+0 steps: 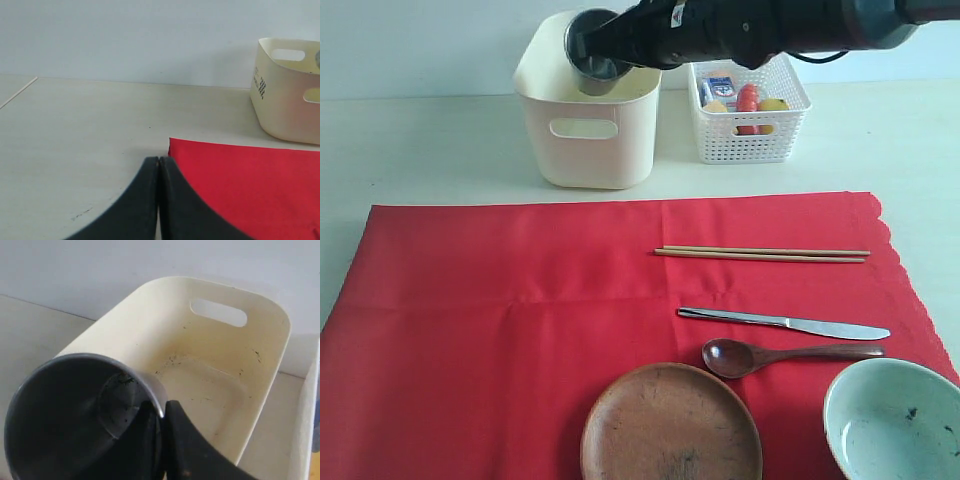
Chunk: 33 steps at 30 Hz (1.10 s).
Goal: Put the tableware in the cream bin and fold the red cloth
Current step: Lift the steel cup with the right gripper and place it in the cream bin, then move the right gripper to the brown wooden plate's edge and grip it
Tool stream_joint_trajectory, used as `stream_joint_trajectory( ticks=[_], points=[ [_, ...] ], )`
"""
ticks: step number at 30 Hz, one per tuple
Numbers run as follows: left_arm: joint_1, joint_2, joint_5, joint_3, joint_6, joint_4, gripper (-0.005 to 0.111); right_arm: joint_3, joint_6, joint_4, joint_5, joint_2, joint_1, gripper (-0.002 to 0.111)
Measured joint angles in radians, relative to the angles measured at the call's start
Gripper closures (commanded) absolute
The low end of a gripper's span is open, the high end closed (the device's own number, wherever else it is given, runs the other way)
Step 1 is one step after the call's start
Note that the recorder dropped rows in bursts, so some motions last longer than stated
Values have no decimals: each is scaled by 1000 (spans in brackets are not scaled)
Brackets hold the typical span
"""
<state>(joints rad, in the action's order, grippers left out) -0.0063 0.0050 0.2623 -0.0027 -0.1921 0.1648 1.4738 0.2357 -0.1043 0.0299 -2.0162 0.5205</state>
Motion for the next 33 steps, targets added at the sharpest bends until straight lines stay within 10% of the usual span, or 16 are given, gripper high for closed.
stream_joint_trajectory(
  ticks=[11, 26, 33],
  points=[
    [0, 0, 0, 0, 0, 0, 104, 0, -20, 0, -37, -24, 0, 56],
    [0, 0, 0, 0, 0, 0, 104, 0, -24, 0, -30, 15, 0, 55],
    [0, 0, 0, 0, 0, 0, 104, 0, -24, 0, 256, 123, 0, 71]
  ],
)
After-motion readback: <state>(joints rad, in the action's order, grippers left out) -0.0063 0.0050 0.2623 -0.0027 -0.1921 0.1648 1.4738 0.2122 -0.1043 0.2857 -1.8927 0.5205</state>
